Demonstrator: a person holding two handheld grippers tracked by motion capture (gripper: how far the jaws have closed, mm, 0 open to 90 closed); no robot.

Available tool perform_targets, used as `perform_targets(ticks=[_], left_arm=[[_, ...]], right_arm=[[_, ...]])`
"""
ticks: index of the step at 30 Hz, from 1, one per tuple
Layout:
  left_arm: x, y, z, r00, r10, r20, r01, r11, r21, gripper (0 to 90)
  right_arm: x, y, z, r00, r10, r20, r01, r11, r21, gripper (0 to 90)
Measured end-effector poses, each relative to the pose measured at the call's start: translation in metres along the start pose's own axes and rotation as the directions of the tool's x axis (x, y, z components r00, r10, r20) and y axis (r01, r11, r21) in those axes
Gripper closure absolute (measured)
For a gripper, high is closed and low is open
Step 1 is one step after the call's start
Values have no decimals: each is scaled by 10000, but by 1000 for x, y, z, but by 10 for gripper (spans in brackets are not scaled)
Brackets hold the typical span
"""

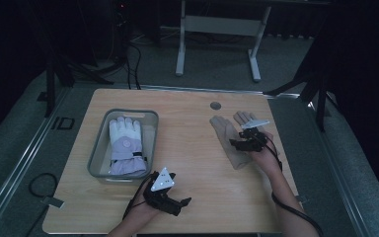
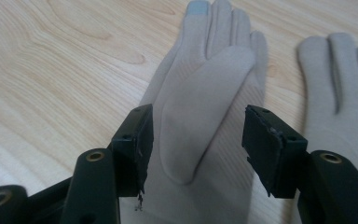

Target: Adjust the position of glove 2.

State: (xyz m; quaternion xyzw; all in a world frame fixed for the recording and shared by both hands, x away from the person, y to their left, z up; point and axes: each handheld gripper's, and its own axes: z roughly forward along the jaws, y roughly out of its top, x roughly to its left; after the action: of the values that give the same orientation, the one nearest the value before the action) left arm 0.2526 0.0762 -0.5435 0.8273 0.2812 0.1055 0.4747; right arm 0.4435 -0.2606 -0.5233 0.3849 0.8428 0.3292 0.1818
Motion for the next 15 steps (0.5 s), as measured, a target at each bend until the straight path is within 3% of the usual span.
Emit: perform_targets(ticks=[9, 15], left_arm=[[-3, -2, 7, 9993, 156, 354, -158, 9999, 61, 17], [-4, -3, 10, 9987, 185, 472, -192, 9997, 157, 17]], right_arm=[[-4, 0, 24, 10000, -13, 94, 9, 9991, 414, 452], [-7, -5, 28, 9994, 255, -235, -245, 9989, 402, 536]])
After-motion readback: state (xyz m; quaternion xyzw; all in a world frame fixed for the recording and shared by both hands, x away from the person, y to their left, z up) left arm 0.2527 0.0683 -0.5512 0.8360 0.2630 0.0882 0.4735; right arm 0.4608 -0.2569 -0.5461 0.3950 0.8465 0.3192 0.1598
